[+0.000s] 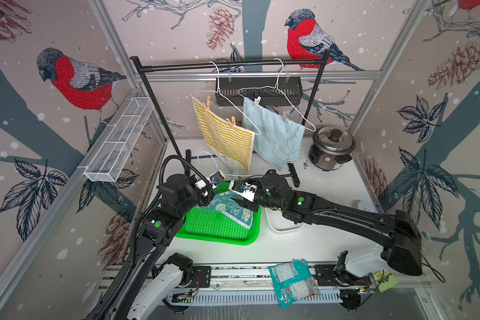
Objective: Remove the clothespins securing towels to the hanger
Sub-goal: Remove the clothespin from the hanger.
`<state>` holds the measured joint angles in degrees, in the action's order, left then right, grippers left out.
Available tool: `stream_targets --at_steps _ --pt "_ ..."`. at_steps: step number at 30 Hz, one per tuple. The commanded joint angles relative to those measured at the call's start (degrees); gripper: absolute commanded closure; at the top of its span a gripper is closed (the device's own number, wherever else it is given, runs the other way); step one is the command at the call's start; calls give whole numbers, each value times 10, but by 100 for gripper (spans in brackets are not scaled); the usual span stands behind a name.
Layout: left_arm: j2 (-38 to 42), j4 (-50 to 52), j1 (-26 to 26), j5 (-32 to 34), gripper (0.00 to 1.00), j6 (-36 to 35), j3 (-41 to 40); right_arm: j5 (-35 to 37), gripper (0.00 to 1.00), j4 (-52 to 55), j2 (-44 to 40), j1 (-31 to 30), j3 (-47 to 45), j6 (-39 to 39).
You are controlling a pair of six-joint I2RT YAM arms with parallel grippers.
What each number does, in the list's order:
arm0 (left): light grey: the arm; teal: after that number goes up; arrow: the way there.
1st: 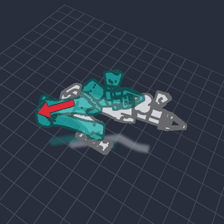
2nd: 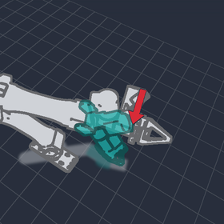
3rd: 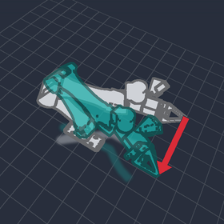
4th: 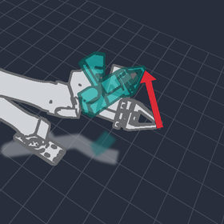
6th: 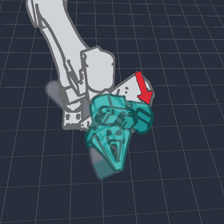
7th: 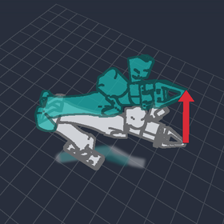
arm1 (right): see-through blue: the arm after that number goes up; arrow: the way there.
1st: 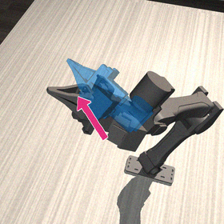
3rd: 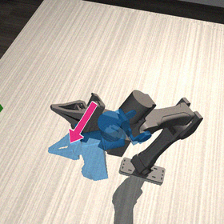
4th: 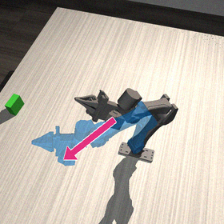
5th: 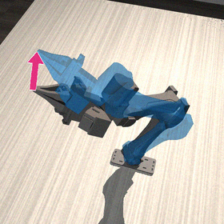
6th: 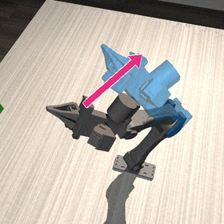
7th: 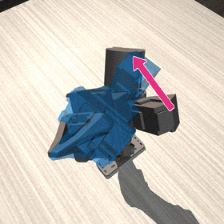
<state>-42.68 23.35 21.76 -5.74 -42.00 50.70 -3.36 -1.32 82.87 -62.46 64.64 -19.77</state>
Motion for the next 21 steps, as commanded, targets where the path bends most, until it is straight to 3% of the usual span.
stream_targets --at_steps 1,12,21 --pt "1 -13 0 4 100 -2 5 13 46 13 -2 -1 3 -18" --pt "0 -13 -1 2 100 0 5 33 58 15 16 -3 16 -39" --pt "0 -13 0 0 100 -1 5 37 73 9 14 -2 17 -41"
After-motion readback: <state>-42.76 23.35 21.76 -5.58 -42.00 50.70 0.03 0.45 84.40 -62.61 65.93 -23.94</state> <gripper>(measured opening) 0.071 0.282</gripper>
